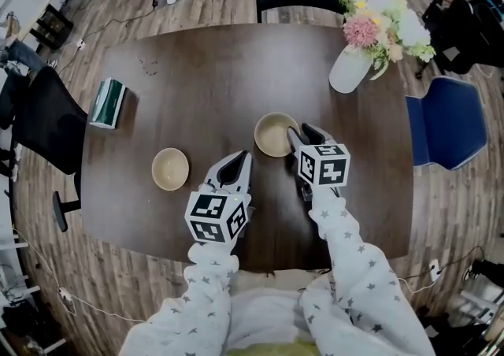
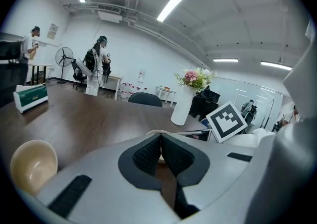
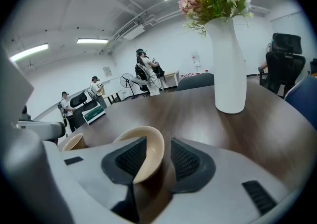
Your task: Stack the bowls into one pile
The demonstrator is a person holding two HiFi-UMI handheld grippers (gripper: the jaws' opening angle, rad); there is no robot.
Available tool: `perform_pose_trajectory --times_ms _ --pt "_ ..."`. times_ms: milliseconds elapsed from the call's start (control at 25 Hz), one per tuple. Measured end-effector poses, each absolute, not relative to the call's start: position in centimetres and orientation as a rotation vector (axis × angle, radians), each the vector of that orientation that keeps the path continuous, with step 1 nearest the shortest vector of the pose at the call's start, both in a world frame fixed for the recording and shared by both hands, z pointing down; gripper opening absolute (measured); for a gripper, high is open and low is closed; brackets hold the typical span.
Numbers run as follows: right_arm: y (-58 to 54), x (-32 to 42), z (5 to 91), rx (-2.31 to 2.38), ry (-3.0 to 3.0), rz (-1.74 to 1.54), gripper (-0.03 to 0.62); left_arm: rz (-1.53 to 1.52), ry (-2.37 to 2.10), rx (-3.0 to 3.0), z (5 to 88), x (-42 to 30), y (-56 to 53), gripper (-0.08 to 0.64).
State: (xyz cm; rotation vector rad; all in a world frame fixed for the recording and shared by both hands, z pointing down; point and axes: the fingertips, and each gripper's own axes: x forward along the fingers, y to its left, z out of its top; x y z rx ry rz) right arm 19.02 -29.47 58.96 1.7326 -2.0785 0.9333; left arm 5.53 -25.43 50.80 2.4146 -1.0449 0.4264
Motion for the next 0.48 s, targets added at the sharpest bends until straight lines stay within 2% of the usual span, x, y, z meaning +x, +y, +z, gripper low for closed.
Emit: perform_pose_trajectory --times_ms 280,480 --pt "-30.4 18.6 60.9 1.677 -2.027 0.971 0.133 0.436 -1.045 2.403 51.2 5.7 -25.4 0.026" --pt "-30.6 18.3 61.7 1.656 -2.007 1.002 0.071 0.45 -1.056 2.405 51.3 5.7 -25.3 0.026"
